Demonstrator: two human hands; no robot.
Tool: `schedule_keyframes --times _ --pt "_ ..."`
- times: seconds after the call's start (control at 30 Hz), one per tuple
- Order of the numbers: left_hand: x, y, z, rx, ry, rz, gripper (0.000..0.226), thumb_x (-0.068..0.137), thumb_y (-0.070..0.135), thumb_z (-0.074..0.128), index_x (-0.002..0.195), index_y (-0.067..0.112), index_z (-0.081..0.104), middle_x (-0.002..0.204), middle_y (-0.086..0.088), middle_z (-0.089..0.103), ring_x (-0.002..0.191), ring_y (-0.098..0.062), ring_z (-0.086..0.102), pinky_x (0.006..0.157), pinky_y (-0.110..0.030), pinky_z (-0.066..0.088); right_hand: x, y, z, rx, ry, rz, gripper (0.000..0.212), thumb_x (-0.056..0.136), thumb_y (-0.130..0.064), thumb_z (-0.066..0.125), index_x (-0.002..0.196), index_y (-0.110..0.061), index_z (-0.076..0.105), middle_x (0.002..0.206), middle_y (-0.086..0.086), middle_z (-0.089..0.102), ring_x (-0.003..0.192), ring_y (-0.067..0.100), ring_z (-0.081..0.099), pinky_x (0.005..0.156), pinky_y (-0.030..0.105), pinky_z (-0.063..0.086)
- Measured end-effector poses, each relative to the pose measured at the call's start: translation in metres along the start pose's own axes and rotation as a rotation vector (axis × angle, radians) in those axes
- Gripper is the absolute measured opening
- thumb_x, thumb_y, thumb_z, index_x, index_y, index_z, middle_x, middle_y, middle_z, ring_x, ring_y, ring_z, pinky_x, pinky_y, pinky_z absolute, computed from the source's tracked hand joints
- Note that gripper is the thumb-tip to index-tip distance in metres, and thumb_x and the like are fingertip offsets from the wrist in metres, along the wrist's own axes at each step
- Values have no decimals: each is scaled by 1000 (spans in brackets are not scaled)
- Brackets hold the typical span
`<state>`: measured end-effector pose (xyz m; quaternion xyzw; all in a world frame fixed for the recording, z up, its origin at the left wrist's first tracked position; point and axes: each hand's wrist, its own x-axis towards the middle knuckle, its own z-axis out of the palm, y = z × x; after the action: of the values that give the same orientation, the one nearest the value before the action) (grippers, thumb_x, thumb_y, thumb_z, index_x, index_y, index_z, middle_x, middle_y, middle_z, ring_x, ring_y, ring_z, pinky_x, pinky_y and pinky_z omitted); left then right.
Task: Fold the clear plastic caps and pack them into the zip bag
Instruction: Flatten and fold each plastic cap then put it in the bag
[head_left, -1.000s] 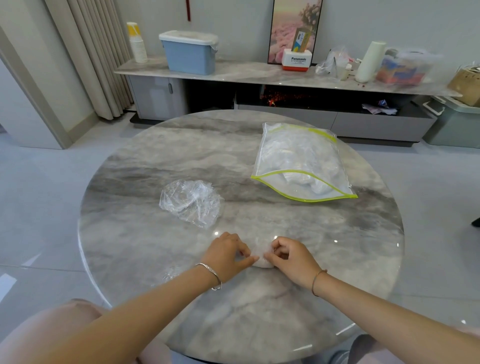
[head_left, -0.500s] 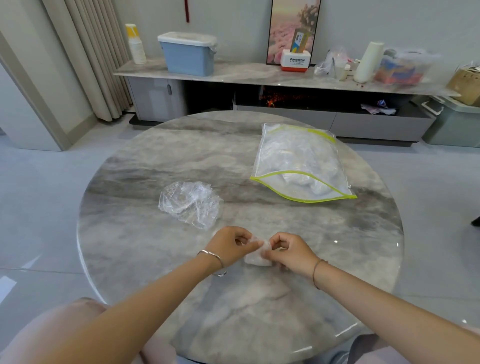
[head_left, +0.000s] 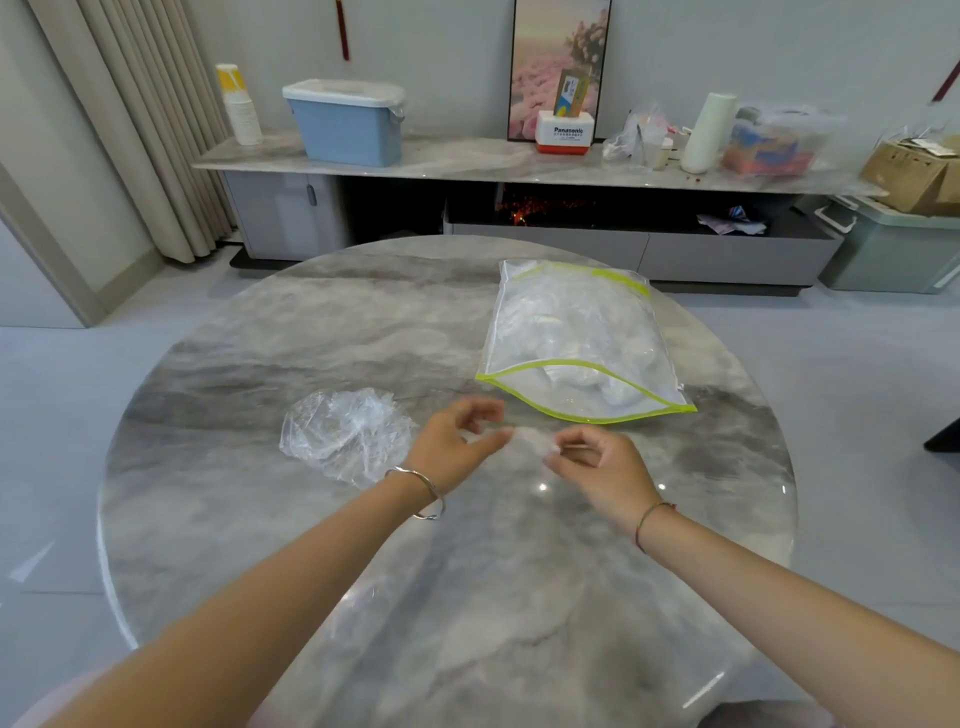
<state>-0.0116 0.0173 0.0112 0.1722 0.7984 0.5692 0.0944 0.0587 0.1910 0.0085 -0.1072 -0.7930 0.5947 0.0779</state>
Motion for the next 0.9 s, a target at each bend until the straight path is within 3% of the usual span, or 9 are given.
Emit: schedule_keyframes --times 0.1,0.17,0.3,0.37,0.47,0.57,0.67,0.77,0.9 --pt "33 -7 5 -7 115 -119 46 89 20 62 132 17 45 120 6 53 96 -13 51 90 -26 44 30 14 -10 -260 77 -215 32 85 6 60 108 -16 63 117 3 62 107 8 59 98 16 42" --pt "56 -12 12 -53 167 -228 57 91 24 58 140 12 33 127 2 47 101 -15 49 89 -29 44 53 27 -9 -455 60 -316 42 87 7 54 127 -8 55 132 2 51 124 11 44 106 9 25" --pt "94 -20 21 -51 258 -332 37 93 33 52 121 9 53 114 -4 61 96 -17 56 77 -21 38 91 37 11 -582 -83 -315 53 92 4 40 143 -10 37 152 0 30 139 8 26 105 2 9" --pt "111 -24 22 15 267 -302 10 93 23 53 92 14 58 88 0 62 80 -17 54 62 -22 36 114 42 18 -692 -156 -357 60 90 7 35 147 -13 29 155 -2 21 141 8 20 109 9 11" --pt "121 -32 20 52 296 -270 19 88 9 55 75 22 48 67 5 52 64 -12 50 54 -15 36 144 43 18 -1037 -152 -487 62 81 4 38 142 -10 40 152 6 32 140 30 29 112 34 25" --pt "121 -35 19 66 309 -219 11 87 6 54 86 16 51 65 4 51 61 -8 47 52 -8 36 172 51 12 -1358 -120 -563 55 76 -12 31 121 -10 63 133 5 56 125 37 49 111 43 19" --pt "119 -35 18 97 267 -158 11 88 7 53 91 18 52 68 4 53 65 -13 50 58 -12 38 185 56 7 -1541 -144 -507 51 78 -18 31 113 -15 68 129 1 60 122 39 51 111 45 5" --pt "112 -31 16 190 228 -52 13 87 9 53 93 21 54 71 7 55 65 -10 52 62 -18 41 188 61 4 -1603 -147 -450 56 78 -22 27 117 -16 67 131 4 58 122 40 51 110 46 -3" --pt "89 -27 2 423 171 166 15 88 21 55 103 22 55 90 12 59 86 -11 52 76 -21 41 168 56 4 -1506 -141 -487 51 83 -26 31 124 -19 62 129 4 59 121 35 54 109 44 5"
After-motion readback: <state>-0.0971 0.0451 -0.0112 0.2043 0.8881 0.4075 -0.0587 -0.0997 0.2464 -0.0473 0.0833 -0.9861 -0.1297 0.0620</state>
